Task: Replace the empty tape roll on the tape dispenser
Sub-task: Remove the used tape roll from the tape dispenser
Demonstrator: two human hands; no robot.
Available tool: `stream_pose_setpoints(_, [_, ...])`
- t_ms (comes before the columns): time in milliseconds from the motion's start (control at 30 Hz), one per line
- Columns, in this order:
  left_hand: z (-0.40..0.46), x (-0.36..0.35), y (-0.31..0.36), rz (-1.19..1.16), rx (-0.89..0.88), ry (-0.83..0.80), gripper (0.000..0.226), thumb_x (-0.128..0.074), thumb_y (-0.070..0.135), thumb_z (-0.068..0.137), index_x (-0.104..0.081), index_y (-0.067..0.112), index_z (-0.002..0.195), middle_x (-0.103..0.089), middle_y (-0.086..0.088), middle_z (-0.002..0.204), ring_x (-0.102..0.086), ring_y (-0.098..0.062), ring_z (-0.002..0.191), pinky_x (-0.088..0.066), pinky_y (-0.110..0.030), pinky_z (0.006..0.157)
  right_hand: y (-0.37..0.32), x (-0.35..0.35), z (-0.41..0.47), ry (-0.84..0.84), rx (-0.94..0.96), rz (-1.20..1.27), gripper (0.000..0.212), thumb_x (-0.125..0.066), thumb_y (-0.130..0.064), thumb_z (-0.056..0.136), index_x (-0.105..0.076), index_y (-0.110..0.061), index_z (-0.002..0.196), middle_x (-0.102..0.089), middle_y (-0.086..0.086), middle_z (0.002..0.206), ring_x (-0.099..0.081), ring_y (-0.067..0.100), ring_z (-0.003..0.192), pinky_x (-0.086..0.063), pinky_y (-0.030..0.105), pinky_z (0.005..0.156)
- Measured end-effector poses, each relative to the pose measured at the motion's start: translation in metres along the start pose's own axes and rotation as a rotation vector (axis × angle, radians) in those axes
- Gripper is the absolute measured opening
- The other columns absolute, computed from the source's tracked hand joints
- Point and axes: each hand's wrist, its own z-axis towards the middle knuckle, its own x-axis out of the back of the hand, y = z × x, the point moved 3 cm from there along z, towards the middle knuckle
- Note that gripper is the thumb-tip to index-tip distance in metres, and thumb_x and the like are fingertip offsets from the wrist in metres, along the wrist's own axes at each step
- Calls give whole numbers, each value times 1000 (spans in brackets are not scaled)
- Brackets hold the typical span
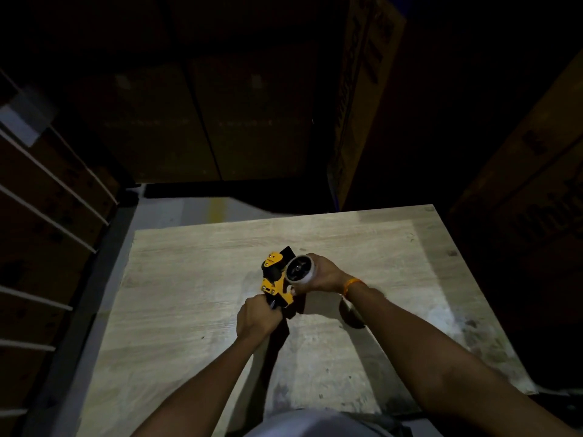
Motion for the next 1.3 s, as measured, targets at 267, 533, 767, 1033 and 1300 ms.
stream_pose_setpoints(267, [-2,1,9,-6,-22,-45,29,-64,39,90,-65,9,90,-73,-18,99,-71,-41,96,-57,-40,75,-17,-3,0,253,175,-79,73,-97,-38,53,-68,-19,117,-73,-1,111,-69,16,98,-59,32,85])
stream_pose_setpoints(533, [-6,0,7,43,17,-90,28,-65,32,90,-68,7,102,-71,-17,105,-71,-39,101,-58,-38,80,-15,-7,-4,252,111,-50,71,-92,-51,50,-70,-24,112,-75,-7,104,-71,11,94,-63,37,82])
stream_pose_setpoints(767, [-10,-3,8,54,14,-66,33,-60,39,89,-70,9,99,-72,-14,102,-72,-38,98,-60,-41,80,-16,-5,-9,209,32,-14,68,-91,-49,56,-70,-26,117,-74,-4,110,-70,16,99,-62,36,86])
stream_pose_setpoints(1033, [-3,-9,15,-122,35,-259,36,-60,38,84,-72,15,109,-74,-14,111,-68,-36,102,-56,-35,82,-18,-9,-5,227,-61,77,61,-91,-45,57,-64,-27,108,-67,-2,107,-64,20,99,-57,34,80])
stream_pose_setpoints(1300, [-1,-7,30,-430,154,-377,19,-54,33,80,-58,16,87,-53,-7,65,-49,-24,49,-42,-28,52,-6,3,-9,213,-25,560,47,-73,-24,86,-67,-34,132,-67,8,135,-66,31,122,-58,45,101])
